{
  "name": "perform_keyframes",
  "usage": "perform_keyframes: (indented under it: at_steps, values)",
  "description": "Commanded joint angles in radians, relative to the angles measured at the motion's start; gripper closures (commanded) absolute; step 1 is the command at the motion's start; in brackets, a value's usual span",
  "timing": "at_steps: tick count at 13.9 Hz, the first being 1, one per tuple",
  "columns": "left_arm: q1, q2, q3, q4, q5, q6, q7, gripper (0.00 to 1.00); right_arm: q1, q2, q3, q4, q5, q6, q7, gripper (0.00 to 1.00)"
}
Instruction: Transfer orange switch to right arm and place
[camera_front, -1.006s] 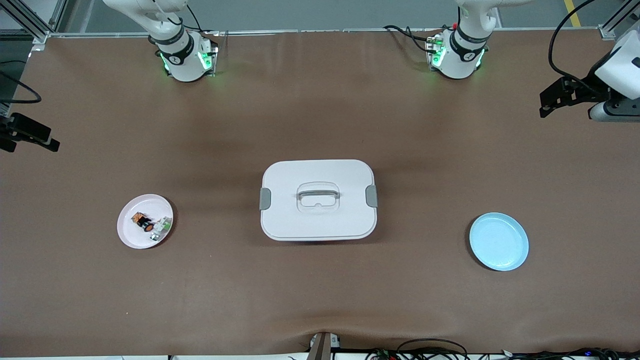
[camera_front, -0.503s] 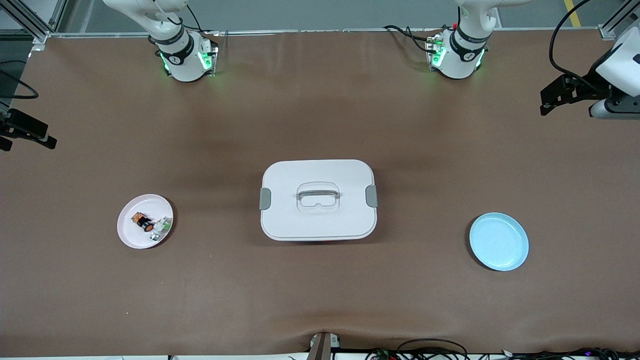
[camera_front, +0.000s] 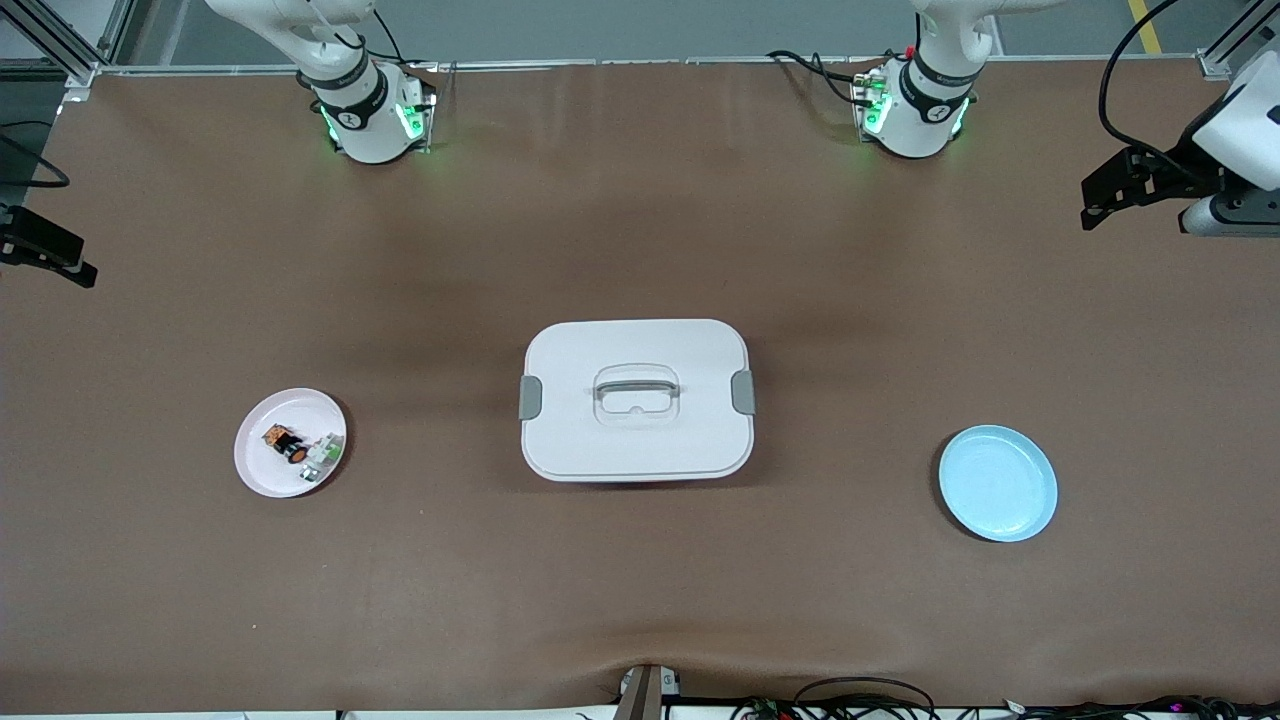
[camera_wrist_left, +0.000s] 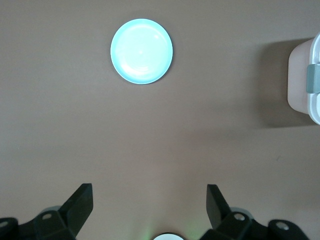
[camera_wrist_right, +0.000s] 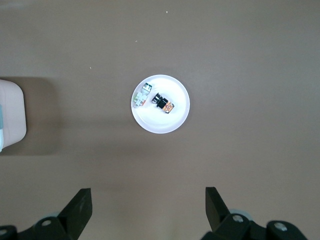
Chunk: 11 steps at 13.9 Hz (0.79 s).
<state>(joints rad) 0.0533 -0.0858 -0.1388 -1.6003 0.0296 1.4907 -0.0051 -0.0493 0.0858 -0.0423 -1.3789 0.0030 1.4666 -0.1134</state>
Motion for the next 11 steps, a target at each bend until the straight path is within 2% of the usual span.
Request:
perform_keyframes:
  at_steps: [1,11]
  values:
    - [0.002,-0.008,0.004,0.022,0.001,-0.014,0.016,0.00,0.003,-0.028,0.001,-0.028,-0.012,-0.012,0.023,0.00]
    - [0.003,0.001,0.004,0.045,0.000,-0.014,0.013,0.00,0.003,-0.029,0.001,-0.028,-0.003,-0.012,0.021,0.00]
